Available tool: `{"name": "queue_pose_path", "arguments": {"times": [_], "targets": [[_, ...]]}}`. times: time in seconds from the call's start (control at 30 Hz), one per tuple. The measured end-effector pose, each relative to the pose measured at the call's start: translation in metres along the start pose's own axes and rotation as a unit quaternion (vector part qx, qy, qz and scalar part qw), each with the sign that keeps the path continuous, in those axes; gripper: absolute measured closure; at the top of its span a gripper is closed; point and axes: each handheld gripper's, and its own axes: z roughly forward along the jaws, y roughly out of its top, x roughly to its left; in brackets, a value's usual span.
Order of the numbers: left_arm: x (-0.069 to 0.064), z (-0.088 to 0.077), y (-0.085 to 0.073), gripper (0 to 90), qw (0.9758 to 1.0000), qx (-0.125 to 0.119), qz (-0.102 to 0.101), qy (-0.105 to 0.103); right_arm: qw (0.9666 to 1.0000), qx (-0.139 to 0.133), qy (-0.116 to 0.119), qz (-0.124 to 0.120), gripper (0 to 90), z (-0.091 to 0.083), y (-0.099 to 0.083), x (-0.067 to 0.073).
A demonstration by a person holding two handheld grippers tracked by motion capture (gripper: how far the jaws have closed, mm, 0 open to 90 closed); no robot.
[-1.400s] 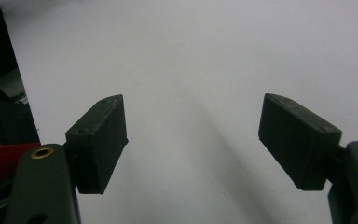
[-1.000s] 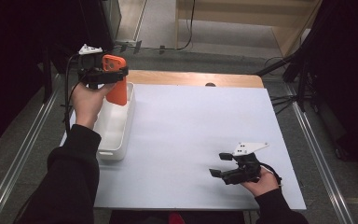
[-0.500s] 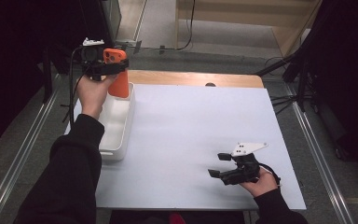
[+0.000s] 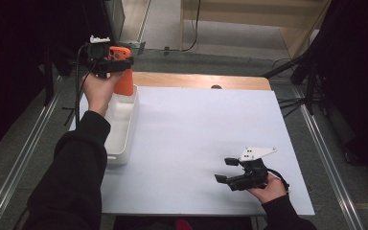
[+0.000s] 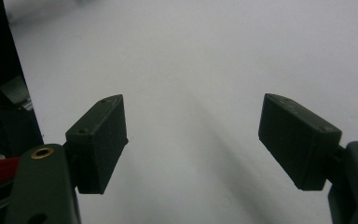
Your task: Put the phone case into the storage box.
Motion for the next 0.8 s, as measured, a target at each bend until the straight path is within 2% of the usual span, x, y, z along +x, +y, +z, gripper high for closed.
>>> {"name": "queue_pose_path", "arguments": {"times": [0.2, 0.43, 0.57, 0.8], "targets": [[0.001, 0.007, 0.002, 15.8, 0.9999, -0.009, 0.003, 0.010, 1.0000, -0.001, -0.001, -0.002, 22.3, 0.000, -0.001, 0.000], [0.005, 0.014, 0.001, 15.7, 0.9994, -0.014, -0.011, 0.030, 1.0000, -0.001, -0.001, -0.001, 22.3, 0.000, -0.001, 0.001], [0.007, 0.019, -0.002, 15.7, 0.9991, -0.010, -0.017, 0.039, 1.0000, -0.001, 0.000, 0.000, 22.3, 0.000, -0.001, 0.001], [0.006, 0.029, -0.010, 15.7, 0.9990, 0.000, -0.017, 0.042, 1.0000, -0.001, 0.000, 0.000, 22.3, 0.001, -0.001, 0.000]]}}
